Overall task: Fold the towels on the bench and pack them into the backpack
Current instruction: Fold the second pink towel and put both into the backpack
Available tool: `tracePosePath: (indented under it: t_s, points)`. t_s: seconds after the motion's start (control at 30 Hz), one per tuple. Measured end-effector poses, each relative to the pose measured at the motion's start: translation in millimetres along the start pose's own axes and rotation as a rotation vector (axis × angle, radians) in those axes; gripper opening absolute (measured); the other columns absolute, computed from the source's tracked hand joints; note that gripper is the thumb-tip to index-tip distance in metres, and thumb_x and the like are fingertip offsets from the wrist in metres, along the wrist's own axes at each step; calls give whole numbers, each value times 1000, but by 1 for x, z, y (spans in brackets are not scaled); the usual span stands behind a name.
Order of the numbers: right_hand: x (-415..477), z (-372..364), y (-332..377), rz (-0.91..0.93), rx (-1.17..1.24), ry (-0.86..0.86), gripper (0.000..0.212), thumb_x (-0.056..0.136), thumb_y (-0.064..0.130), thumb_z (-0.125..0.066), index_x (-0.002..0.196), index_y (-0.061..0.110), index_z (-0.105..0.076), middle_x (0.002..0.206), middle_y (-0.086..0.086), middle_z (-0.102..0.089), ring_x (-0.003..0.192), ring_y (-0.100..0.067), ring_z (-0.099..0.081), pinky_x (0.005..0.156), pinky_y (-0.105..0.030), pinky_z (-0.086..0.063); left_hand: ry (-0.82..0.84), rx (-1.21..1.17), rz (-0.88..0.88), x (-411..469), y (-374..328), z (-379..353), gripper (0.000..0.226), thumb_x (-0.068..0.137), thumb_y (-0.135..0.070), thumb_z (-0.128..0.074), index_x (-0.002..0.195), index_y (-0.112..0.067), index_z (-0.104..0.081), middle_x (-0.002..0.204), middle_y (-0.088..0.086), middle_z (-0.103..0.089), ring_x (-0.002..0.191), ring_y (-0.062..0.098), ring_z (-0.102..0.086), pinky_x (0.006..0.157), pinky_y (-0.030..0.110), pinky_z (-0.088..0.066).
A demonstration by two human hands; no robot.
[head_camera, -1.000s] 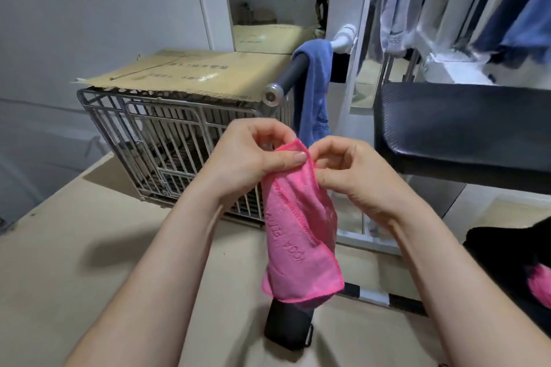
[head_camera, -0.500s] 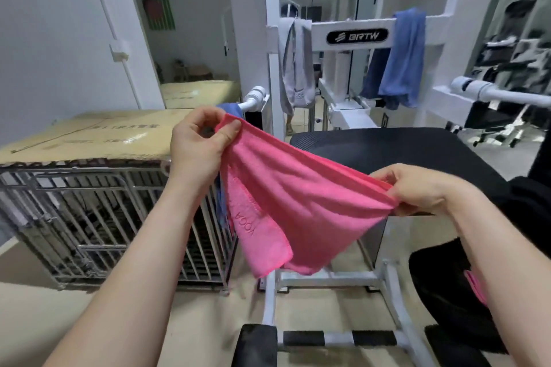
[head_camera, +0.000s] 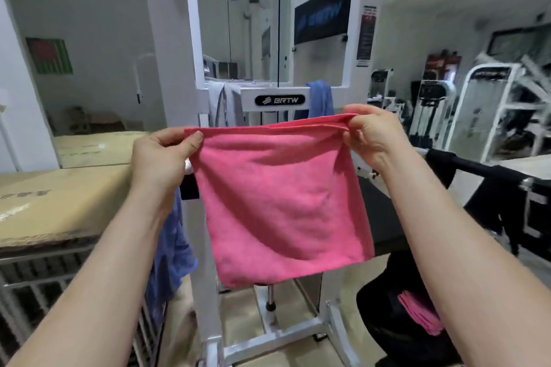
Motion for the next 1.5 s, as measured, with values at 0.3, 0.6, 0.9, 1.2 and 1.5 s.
tracePosePath:
  t_s: [0.3, 0.6, 0.9, 1.2, 1.5]
  points:
    - [59, 48, 54, 199, -446, -284, 23, 79, -3, -62, 76, 17, -71, 80, -5, -69, 75, -22, -68, 73, -39, -61, 92, -87, 152, 54, 23, -69, 26, 87, 12, -54, 83, -11, -65, 70, 7, -62, 41, 4, -57, 44, 14, -49]
    - [133, 43, 70, 568, -460, -360, 32, 82, -2, -51, 83, 22, -73, 89, -1, -71, 89, -18, -68, 90, -40, -54, -82, -81, -6, 108, 31, -126, 28, 81, -1, -58, 76, -23, -75, 76, -3, -71, 75, 12, -63, 80, 32, -57]
    - [100, 107, -108, 285, -707, -56, 37, 76, -15, -49, 76, 15, -71, 81, -4, -67, 88, -24, -64, 71, -11, -44, 293, 525, -20, 2, 120, -126, 37, 71, 0, -67, 64, -36, -73, 60, -18, -67, 55, -2, -53, 58, 10, -42]
    - [71, 132, -179, 191, -1217, 36, 36, 76, -6, -52, 67, 27, -62, 98, -7, -68, 96, -35, -61, 80, -38, -47, 663, 873, -111, -82, 165, -134, 27, 69, -5, -76, 76, -31, -76, 77, -20, -64, 82, 3, -58, 80, 26, -46]
    - [16, 118, -165, 166, -1495, 94, 30, 76, 9, -54, 103, 22, -55, 117, -7, -50, 111, -33, -44, 86, -46, -42, 993, 850, -278, -156, 136, -173, 15, 76, -22, -68, 89, -25, -75, 81, -9, -71, 80, 10, -59, 75, 30, -49]
Point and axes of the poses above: each hand's wrist, its own x-axis towards the middle knuckle, its own z-axis out of the back of the hand, y = z × x, the point moved 10 cm from there along x, towards the middle knuckle
